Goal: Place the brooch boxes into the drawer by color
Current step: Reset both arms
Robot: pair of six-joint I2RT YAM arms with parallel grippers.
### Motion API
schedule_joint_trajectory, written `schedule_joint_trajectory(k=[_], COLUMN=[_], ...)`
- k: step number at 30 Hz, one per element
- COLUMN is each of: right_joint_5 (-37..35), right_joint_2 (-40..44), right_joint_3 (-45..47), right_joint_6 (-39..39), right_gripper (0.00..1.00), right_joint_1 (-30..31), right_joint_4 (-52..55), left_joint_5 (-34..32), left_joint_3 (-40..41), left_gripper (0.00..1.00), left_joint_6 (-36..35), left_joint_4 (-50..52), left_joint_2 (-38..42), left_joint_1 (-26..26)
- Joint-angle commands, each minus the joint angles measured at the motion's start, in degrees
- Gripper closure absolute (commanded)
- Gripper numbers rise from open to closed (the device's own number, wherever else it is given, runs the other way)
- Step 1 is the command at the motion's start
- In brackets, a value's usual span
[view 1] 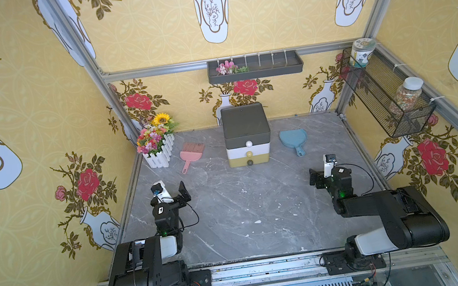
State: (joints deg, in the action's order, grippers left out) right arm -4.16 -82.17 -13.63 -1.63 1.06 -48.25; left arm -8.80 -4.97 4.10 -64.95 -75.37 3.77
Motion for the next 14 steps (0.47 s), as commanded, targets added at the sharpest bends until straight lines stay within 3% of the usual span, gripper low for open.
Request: schedule_joint_trajectory(k=[1,14], right_joint_5=[-0.31,0.07], right_joint_2=[-0.03,-0.10], right_joint_3=[-0.14,-0.17], right_joint_6=[0.15,0.16], right_gripper=[0.03,0.03], right_joint_1=[0.00,-0.09], right_joint_4=[-2.99,-2.90], left_joint_5=[0.68,0.70], left_joint_3=[0.14,0.15], left_gripper=[0.00,0.00], left_joint_6=[-0.49,-0.49], left_joint_4=[-1.45,-1.47], left_joint_2=[-0.13,-0.21], left_joint_1=[-0.02,0.00])
